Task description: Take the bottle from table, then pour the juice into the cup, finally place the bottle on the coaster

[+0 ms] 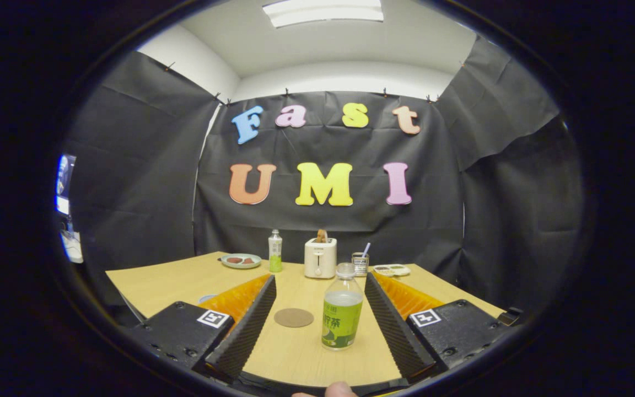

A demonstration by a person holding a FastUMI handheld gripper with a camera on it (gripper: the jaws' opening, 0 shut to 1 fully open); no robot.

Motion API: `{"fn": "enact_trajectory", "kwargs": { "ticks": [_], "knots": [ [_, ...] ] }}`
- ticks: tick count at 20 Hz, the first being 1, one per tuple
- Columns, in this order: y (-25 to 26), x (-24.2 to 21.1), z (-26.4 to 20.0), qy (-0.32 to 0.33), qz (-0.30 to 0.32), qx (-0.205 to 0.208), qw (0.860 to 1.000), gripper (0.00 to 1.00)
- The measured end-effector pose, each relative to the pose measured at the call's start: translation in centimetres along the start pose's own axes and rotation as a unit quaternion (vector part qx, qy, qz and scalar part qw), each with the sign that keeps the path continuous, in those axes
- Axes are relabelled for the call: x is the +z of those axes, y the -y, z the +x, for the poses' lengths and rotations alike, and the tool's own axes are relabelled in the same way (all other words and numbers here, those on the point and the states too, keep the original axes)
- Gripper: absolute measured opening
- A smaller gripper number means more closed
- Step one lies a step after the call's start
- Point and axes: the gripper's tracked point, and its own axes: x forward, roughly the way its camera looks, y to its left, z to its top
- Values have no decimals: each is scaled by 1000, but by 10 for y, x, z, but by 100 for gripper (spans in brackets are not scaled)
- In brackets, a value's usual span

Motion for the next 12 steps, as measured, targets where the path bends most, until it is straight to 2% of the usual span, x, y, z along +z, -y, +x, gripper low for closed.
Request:
{"fn": "enact_trajectory", "kwargs": {
  "ticks": [8,12],
  "knots": [
    [8,-10,13,-21,15,6,1000,100],
    [18,-32,31,-44,7,-2,999,100]
  ]
}}
